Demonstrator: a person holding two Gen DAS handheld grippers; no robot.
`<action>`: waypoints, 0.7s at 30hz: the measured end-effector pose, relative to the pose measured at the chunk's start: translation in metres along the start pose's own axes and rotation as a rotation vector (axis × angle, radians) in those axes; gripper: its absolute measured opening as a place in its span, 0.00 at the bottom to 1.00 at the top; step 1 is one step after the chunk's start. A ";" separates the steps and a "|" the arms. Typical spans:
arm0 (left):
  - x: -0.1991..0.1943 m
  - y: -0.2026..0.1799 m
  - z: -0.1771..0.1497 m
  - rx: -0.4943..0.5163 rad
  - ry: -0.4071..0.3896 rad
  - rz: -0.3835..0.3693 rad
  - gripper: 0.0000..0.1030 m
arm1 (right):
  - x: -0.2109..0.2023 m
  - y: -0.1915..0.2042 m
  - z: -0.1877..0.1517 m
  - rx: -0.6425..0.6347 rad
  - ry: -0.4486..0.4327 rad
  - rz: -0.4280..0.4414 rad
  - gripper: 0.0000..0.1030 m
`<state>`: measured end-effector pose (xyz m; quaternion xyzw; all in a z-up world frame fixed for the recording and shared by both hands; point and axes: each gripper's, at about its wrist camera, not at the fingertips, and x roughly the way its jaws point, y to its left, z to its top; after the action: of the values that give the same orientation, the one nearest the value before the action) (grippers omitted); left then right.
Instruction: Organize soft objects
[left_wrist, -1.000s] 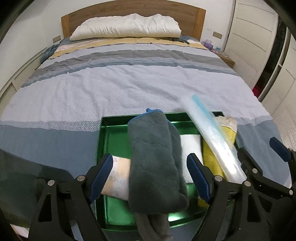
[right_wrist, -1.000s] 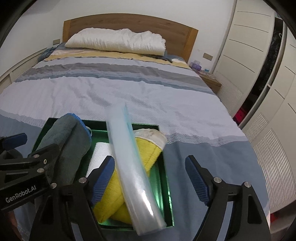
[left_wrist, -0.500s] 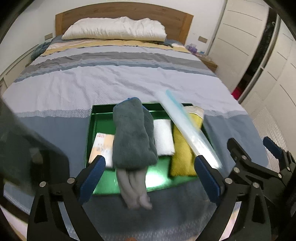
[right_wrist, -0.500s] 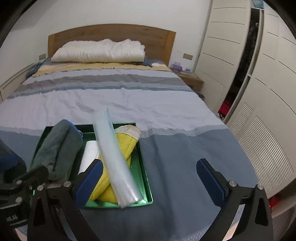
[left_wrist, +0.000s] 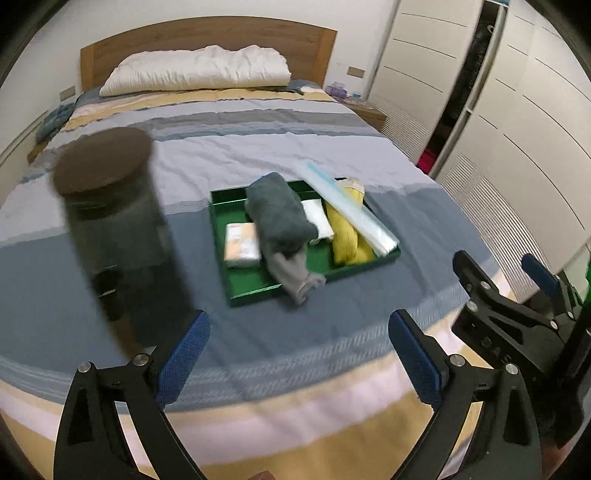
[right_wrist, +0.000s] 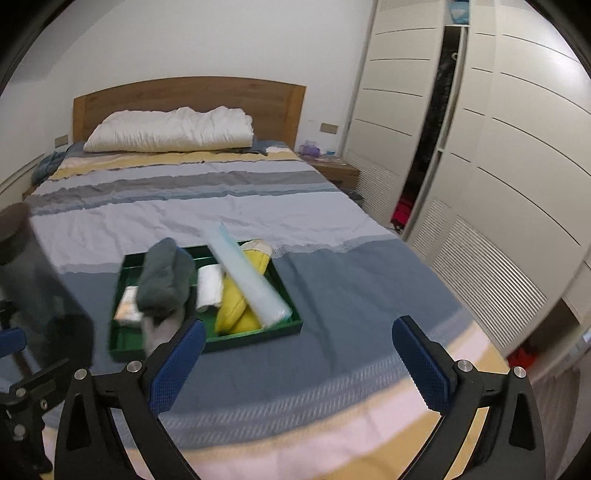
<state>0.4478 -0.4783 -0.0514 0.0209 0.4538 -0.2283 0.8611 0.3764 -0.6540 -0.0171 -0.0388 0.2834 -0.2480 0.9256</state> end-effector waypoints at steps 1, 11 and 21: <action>-0.008 0.005 -0.002 0.006 0.002 0.001 0.92 | -0.017 0.007 -0.004 0.000 0.000 -0.003 1.00; -0.065 0.059 -0.023 0.036 -0.017 0.018 0.97 | -0.128 0.062 -0.026 -0.003 -0.032 -0.031 1.00; -0.029 0.115 -0.091 0.067 -0.089 0.237 0.97 | -0.101 0.047 -0.093 0.048 -0.037 0.037 1.00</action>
<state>0.4110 -0.3423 -0.1015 0.0930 0.4016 -0.1408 0.9001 0.2741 -0.5582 -0.0537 -0.0159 0.2608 -0.2368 0.9358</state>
